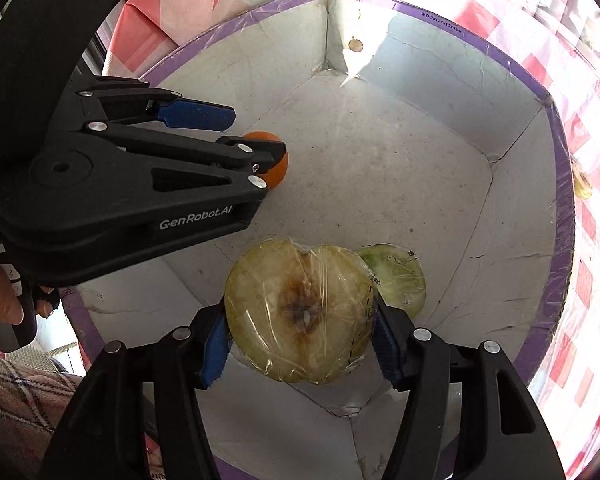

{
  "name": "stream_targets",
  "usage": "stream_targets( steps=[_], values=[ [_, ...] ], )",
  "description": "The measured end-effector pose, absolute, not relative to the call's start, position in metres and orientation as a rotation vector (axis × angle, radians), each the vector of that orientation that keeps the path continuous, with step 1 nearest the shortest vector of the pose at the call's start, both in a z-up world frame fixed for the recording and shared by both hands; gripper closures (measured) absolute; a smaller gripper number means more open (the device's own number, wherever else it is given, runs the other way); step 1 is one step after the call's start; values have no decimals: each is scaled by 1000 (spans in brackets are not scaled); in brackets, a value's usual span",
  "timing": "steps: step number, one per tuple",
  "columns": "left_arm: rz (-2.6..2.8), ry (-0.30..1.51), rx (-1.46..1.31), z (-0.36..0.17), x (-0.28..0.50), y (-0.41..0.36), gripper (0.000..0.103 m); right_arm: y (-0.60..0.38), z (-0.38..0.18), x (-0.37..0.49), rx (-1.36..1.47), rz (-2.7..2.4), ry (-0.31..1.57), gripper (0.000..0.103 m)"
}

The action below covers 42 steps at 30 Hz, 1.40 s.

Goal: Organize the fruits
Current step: 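Open both grippers to drop the pear half and orange into the box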

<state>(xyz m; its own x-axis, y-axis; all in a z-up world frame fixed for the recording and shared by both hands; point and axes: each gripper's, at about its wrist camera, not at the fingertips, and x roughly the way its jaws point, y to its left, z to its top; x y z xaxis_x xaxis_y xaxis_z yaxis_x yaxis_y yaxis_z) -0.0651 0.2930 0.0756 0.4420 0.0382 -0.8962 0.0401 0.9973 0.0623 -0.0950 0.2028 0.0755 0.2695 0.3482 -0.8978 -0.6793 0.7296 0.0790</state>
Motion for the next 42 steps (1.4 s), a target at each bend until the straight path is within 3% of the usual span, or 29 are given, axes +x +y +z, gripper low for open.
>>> stream_targets(
  steps=[13, 26, 29, 30, 33, 42],
  values=[
    [-12, 1128, 110, 73, -65, 288, 43, 201, 73, -90, -339, 701, 1083, 40],
    [-9, 1116, 150, 71, -69, 283, 41, 191, 77, -98, -326, 719, 1035, 38],
    [-21, 1075, 131, 76, -72, 284, 38, 186, 87, -106, -311, 741, 989, 29],
    [-25, 1055, 116, 80, -73, 286, 37, 185, 92, -109, -311, 738, 964, 27],
    [29, 957, 88, 96, -82, 289, 7, 174, 108, -120, -291, 730, 901, 27],
    [76, 833, -13, 147, -79, 262, 3, 67, 137, -110, -90, 521, 778, 16]
  ],
)
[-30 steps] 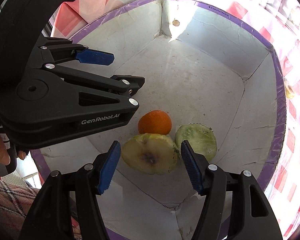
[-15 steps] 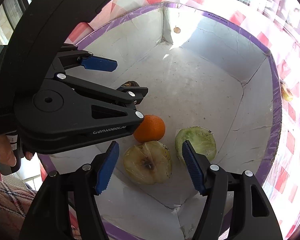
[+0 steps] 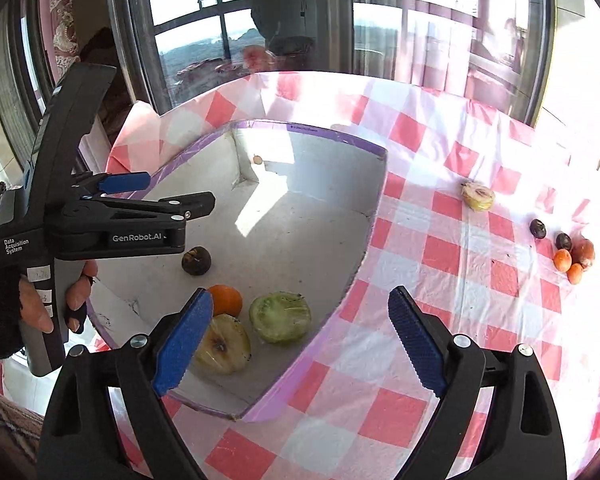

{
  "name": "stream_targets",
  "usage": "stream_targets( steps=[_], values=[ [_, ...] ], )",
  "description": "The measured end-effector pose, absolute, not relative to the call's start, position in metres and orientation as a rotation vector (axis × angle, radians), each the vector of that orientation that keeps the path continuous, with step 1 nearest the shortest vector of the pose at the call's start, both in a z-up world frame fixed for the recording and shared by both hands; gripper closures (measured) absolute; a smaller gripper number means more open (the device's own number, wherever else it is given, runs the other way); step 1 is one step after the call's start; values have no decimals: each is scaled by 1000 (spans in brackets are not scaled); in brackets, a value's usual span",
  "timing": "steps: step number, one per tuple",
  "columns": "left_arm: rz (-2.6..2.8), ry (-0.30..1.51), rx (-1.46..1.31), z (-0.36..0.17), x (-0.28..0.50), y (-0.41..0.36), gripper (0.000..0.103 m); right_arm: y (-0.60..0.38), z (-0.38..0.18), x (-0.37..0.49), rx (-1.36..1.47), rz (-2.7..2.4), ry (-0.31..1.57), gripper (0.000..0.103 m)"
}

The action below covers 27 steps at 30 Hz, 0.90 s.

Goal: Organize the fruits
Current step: 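Move both tools back over the table toward the remaining fruits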

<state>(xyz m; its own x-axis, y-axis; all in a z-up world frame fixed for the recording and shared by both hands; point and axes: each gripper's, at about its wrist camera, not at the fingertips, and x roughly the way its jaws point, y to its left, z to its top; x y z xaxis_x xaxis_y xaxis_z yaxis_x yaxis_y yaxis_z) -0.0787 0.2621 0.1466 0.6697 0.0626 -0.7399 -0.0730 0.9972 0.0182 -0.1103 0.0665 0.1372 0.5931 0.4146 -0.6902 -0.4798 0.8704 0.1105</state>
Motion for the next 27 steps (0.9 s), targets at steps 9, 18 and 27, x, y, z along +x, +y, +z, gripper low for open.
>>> stream_targets(
  steps=[9, 18, 27],
  values=[
    [-187, 773, 28, 182, -49, 113, 2, -103, 75, -67, 121, 119, 981, 16],
    [-409, 1042, 274, 82, -44, -36, 2, -218, 4, -28, 177, -57, 1097, 17],
    [-343, 1174, 301, 29, -14, -76, 2, -265, -21, 60, 153, -38, 1018, 25]
  ],
)
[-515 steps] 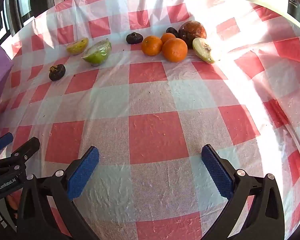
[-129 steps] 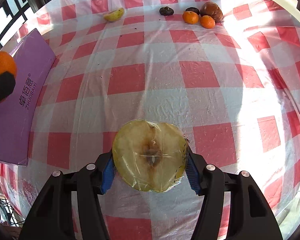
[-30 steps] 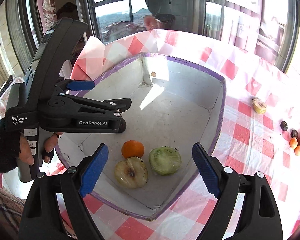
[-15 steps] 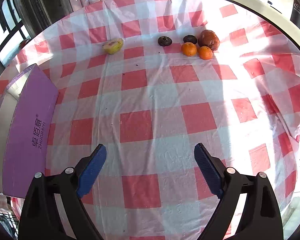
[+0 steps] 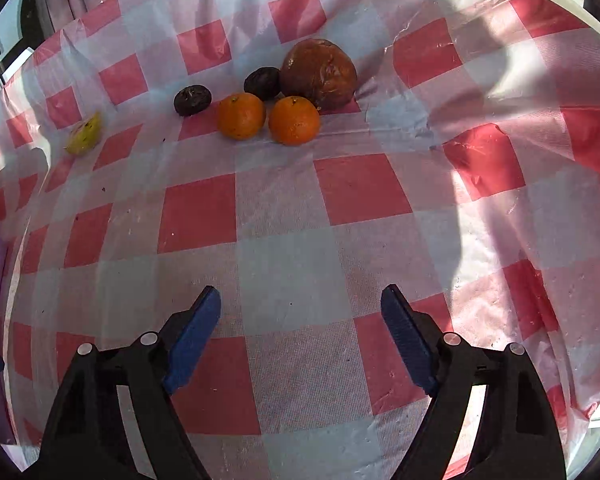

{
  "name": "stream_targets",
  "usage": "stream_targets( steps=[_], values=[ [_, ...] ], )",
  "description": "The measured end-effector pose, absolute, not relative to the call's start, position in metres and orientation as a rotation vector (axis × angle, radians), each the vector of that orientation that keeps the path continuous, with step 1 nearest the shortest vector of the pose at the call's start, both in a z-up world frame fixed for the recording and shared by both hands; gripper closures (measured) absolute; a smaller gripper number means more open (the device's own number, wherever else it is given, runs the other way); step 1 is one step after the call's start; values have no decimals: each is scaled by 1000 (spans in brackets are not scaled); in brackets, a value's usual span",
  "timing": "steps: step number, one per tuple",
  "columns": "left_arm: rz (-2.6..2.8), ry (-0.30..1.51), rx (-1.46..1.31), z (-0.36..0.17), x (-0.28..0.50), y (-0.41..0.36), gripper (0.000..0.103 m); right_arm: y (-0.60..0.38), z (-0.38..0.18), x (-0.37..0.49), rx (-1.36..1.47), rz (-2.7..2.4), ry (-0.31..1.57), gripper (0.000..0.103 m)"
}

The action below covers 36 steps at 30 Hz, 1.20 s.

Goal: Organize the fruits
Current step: 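Move both tools back over the table toward the remaining fruits, then grasp an orange with the right gripper while the left grasps the red apple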

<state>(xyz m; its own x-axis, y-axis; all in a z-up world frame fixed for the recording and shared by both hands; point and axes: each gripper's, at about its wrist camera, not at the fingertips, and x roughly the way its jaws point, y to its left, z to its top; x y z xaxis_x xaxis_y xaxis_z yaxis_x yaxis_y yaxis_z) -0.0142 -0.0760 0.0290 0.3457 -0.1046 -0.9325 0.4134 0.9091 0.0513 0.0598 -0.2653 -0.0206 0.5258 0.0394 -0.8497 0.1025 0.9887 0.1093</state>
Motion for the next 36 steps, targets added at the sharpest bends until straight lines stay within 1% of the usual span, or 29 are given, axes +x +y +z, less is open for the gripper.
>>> stream_targets(
  steps=[4, 7, 12, 13, 14, 15, 16, 17, 23, 29, 36],
  values=[
    [-284, 1184, 266, 22, 14, -86, 2, -274, -23, 107, 137, -33, 975, 28],
    [-248, 1184, 238, 21, 35, -92, 2, -277, -22, 137, 125, -17, 951, 32],
    [-237, 1165, 238, 23, 62, -103, 2, -276, -20, 171, 94, 16, 922, 34],
    [-239, 1159, 245, 22, 66, -104, 2, -277, -20, 174, 96, 25, 919, 38],
    [-242, 1157, 250, 22, 71, -106, 2, -277, -19, 177, 92, 34, 913, 49],
    [-244, 1156, 257, 21, 77, -108, 2, -278, -18, 178, 81, 32, 910, 51],
    [-245, 1155, 265, 19, 83, -110, 2, -280, -17, 178, 91, 43, 909, 60],
    [-245, 1153, 271, 18, 89, -113, 2, -283, -17, 177, 97, 50, 907, 65],
    [-296, 1109, 258, 23, 130, -144, 2, -316, -18, 137, 141, -39, 912, 66],
    [-418, 1036, 259, 35, 162, -205, 2, -345, -20, 84, 176, -124, 939, 66],
    [-537, 913, 382, 38, 177, -270, 2, -346, -24, 31, 178, -164, 943, 66]
  ],
)
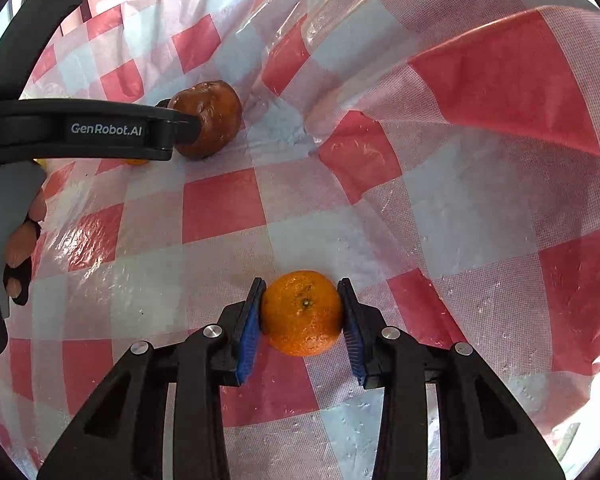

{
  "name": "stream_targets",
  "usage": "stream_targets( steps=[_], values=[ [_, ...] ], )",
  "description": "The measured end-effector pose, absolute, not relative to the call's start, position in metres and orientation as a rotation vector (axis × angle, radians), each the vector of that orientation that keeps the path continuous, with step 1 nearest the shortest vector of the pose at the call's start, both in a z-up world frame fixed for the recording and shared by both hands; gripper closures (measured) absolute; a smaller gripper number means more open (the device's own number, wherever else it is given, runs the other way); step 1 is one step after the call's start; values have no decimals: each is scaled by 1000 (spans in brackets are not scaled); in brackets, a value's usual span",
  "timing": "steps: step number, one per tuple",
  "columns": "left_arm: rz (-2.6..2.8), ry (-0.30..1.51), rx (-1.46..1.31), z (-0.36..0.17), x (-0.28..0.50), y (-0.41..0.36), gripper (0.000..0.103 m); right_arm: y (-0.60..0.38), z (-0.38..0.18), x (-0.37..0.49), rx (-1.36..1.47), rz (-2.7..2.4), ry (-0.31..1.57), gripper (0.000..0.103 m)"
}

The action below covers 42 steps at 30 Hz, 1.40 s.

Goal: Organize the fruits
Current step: 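Grasp an orange with the right gripper while the left grasps the red apple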

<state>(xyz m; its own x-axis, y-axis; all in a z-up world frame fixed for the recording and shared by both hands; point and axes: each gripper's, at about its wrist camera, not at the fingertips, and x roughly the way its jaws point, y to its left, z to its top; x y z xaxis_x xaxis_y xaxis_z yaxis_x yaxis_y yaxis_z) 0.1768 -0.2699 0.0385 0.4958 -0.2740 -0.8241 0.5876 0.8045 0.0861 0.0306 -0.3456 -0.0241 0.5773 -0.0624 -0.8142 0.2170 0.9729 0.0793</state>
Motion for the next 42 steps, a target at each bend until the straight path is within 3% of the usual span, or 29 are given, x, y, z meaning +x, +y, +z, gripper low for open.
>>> stream_targets(
  steps=[8, 11, 12, 14, 15, 26, 31, 42],
  values=[
    [-674, 920, 469, 22, 210, -306, 3, -349, -27, 17, 213, -197, 904, 66],
    [-695, 971, 479, 7, 215, -309, 12, -350, -27, 10, 206, -199, 892, 65],
    [-712, 977, 444, 4, 217, -305, 18, -349, -27, 12, 206, -200, 892, 65],
    [-674, 954, 413, 9, 213, -296, 39, -344, -28, 10, 205, -200, 891, 65],
    [-685, 978, 382, 12, 213, -289, 41, -341, -28, 9, 203, -201, 890, 65],
    [-591, 1012, 182, 53, 125, -171, 42, -323, -31, 10, 179, -204, 916, 66],
    [-525, 1070, 192, 50, 59, -122, 42, -300, -23, 0, 131, -147, 943, 66],
    [-464, 1121, 232, 30, -3, -69, 42, -211, -11, -28, 93, 20, 1011, 66]
  ],
)
